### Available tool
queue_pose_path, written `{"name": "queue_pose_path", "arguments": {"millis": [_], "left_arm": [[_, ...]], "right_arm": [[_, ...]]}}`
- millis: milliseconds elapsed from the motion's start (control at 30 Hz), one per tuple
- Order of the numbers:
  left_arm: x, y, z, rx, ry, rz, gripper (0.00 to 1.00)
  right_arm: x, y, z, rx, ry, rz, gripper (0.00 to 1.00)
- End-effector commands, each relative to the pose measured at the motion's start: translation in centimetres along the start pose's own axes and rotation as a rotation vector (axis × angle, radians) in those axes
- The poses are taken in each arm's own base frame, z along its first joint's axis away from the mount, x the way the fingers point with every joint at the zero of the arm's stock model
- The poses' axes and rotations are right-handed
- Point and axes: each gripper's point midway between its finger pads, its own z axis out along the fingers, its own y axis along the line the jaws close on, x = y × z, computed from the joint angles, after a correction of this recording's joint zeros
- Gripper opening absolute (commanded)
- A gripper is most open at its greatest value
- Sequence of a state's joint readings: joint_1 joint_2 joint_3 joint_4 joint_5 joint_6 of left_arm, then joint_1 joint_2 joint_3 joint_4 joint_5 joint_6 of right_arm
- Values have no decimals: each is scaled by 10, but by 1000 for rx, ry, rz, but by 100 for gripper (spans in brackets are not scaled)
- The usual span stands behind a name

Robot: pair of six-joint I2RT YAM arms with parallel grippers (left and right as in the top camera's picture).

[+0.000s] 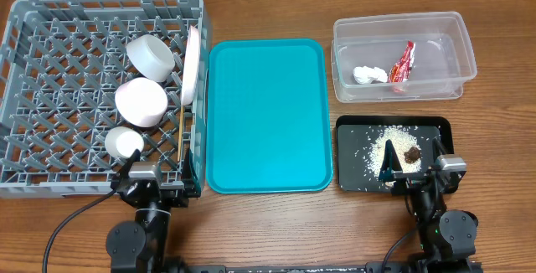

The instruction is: Sort waste into correct bins and load items into the dishwasher

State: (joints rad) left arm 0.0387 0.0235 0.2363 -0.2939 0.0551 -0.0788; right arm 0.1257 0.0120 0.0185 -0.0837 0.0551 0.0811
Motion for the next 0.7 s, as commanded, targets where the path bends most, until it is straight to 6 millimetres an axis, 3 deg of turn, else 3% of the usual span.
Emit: {"name": "queue_pose_path", "arguments": {"millis": [0, 267, 667], "left_arm": [[-1, -1, 3, 8, -46, 7, 100], [-12, -16, 11, 94, -212, 110, 100], [25, -17, 20, 115, -122, 114, 100]], "right_arm": [[2, 0, 0, -2, -2, -3, 100], [2, 0, 0, -2, -1, -3, 100], [2, 0, 0, -2, -1, -3, 100]]}}
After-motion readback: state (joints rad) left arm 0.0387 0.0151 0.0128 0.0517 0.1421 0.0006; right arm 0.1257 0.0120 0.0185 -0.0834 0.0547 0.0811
